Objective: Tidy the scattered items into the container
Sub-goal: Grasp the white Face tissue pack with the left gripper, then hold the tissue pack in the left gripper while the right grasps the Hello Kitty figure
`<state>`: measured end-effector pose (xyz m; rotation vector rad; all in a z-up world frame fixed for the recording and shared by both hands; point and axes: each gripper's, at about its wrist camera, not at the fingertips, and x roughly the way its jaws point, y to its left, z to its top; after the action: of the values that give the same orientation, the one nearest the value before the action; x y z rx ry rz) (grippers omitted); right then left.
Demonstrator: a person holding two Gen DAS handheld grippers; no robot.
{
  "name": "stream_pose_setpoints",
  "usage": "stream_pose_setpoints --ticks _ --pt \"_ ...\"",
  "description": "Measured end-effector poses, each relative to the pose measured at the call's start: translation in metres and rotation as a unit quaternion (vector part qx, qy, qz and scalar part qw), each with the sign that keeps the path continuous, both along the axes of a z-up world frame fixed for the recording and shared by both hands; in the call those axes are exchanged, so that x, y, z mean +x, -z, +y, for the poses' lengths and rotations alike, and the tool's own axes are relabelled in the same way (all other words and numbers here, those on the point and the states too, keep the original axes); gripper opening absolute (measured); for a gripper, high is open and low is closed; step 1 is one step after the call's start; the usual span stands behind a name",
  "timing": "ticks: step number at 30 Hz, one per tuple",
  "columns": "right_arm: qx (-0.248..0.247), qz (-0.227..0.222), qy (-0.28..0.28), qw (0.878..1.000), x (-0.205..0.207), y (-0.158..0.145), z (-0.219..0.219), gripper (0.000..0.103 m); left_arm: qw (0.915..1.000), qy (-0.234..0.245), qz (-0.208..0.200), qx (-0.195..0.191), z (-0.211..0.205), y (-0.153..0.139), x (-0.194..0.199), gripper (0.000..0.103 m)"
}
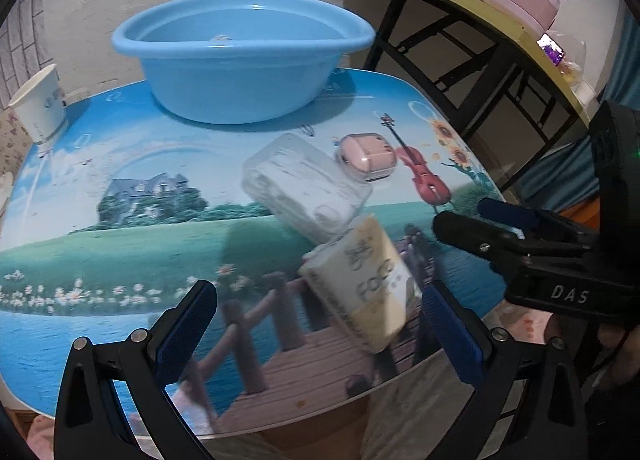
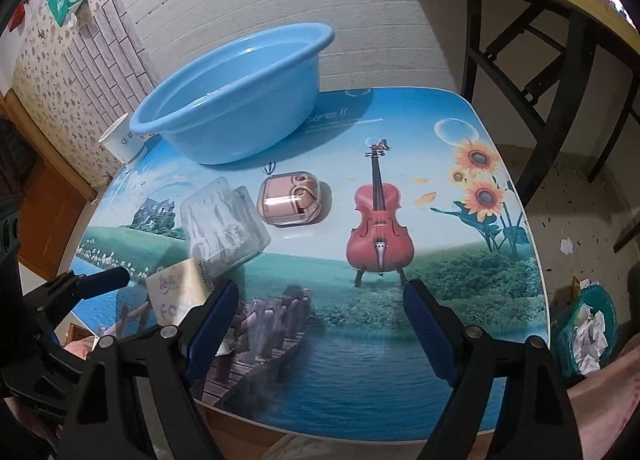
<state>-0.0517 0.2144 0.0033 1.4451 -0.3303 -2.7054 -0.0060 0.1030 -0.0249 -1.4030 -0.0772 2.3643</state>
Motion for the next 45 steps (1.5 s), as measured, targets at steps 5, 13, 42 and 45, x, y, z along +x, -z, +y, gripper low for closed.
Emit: stream_pose_setpoints --ticks 5,13,42,45 --pt "-0.006 -0.005 0.005 1.0 -0.001 0.006 0.007 0.086 0.9998 0.005 -0.009 0.015 0.007 0.004 -0.007 0.1" --pt "-0.012 -0.013 0.012 1.0 -0.003 0.013 0.014 0.086 0.9982 0.027 -0.033 0.041 0.013 0.012 -0.01 0.06" --pt "-0.013 -0.011 -0.033 0.999 -0.004 0.005 -0.026 0.086 0.9986 -0.003 0.022 0.047 -0.035 -0.011 -0.005 0.021" --pt "-0.015 -0.014 -0.042 0.999 -0.004 0.005 -0.035 0.086 0.999 -0.009 0.027 0.036 -0.04 -0.011 -0.004 0.021"
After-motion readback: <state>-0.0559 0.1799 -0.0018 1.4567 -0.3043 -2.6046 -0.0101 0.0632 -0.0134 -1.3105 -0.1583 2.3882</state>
